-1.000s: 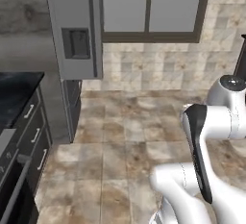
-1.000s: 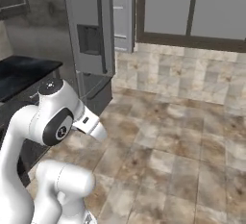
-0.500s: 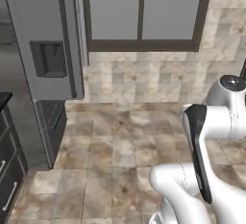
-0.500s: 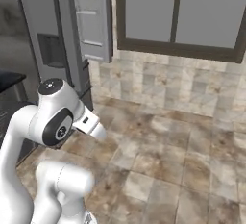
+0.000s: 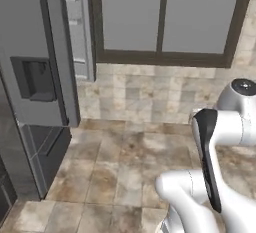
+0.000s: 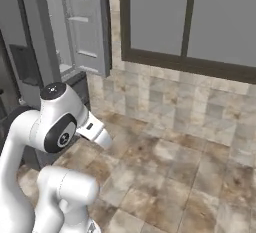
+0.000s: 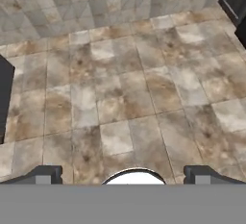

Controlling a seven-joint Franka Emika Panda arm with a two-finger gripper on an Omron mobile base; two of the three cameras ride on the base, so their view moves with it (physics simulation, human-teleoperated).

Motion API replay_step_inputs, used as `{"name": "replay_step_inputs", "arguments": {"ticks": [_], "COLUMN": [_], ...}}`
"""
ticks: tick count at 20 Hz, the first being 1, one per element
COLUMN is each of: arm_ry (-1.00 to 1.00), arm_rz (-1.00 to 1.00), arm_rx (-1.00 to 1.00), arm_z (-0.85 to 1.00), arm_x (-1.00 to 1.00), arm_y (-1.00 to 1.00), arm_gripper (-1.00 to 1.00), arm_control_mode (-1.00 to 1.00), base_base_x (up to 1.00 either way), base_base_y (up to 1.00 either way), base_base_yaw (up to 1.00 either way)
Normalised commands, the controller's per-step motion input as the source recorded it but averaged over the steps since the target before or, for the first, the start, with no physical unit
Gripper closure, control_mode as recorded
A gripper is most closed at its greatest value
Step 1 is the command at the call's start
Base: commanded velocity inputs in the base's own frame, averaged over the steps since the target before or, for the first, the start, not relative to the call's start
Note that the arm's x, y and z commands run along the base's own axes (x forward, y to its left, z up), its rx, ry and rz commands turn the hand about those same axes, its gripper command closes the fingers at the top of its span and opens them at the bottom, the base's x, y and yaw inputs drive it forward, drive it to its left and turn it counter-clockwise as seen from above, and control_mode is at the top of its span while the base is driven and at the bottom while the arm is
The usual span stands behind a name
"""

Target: Take a sugar cube from the saucer and place it inside the coffee. Then, grab milk from the fridge and place it next to the coffee on the counter to sweeten the coffee.

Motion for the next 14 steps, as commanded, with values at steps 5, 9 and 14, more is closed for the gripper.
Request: {"name": "replay_step_inputs", "arguments": {"ticks": [5, 9, 14], "arm_ry": [0.00, 0.00, 0.00], "arm_rz": [0.00, 0.00, 0.00], "arm_rx": [0.00, 0.00, 0.00], "arm_z": [0.00, 0.00, 0.00], "arm_x": [0.00, 0.00, 0.00], "arm_y": [0.00, 0.00, 0.00], "arm_gripper": [-1.00, -1.00, -1.00], "arm_control_mode": [1.00, 1.00, 1.00], "base_base_x": [0.94, 0.90, 0.99], "base_base_y": [-0.67, -0.76, -0.95], "base_base_yaw": [0.61, 0.63, 0.49]}}
